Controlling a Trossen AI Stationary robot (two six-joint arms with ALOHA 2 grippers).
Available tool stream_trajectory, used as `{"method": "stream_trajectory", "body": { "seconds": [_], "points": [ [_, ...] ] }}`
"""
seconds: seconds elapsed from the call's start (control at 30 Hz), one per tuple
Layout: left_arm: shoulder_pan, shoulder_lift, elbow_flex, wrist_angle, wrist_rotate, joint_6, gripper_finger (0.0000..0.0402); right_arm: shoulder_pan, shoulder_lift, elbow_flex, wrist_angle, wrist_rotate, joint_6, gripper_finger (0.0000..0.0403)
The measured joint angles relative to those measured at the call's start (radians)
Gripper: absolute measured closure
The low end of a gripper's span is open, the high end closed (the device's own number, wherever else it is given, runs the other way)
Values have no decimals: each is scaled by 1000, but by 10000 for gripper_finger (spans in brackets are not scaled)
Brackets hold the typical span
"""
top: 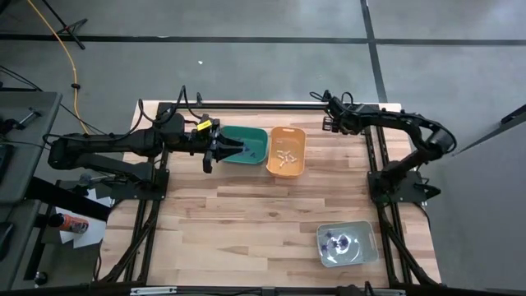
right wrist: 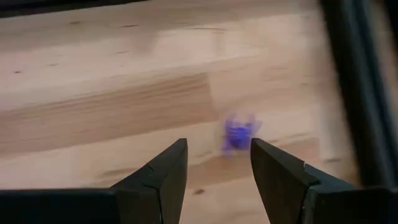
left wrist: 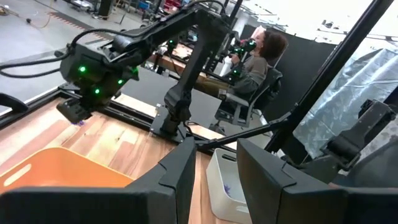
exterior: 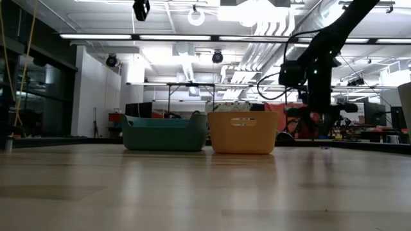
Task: Sort Halloween decoration
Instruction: Put the violet spider toy into the gray bin
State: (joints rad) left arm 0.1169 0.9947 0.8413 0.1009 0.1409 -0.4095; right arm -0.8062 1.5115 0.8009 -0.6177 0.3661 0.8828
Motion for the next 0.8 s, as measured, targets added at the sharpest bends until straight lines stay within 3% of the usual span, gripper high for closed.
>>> {"method": "stream_trajectory", "body": {
  "seconds": [0.43,0.57,0.73,0.8],
  "points": [
    [0,0,0,-6,0,0,293,-10,184,6,23,16,19,241],
    [0,0,0,-6,0,0,293,-10,186,6,23,5,-2,292],
    [0,0,0,-7,1,0,293,-2,177,5,15,-7,-56,387],
    [0,0,0,-7,1,0,293,12,155,2,7,-2,-80,392]
  ]
}}
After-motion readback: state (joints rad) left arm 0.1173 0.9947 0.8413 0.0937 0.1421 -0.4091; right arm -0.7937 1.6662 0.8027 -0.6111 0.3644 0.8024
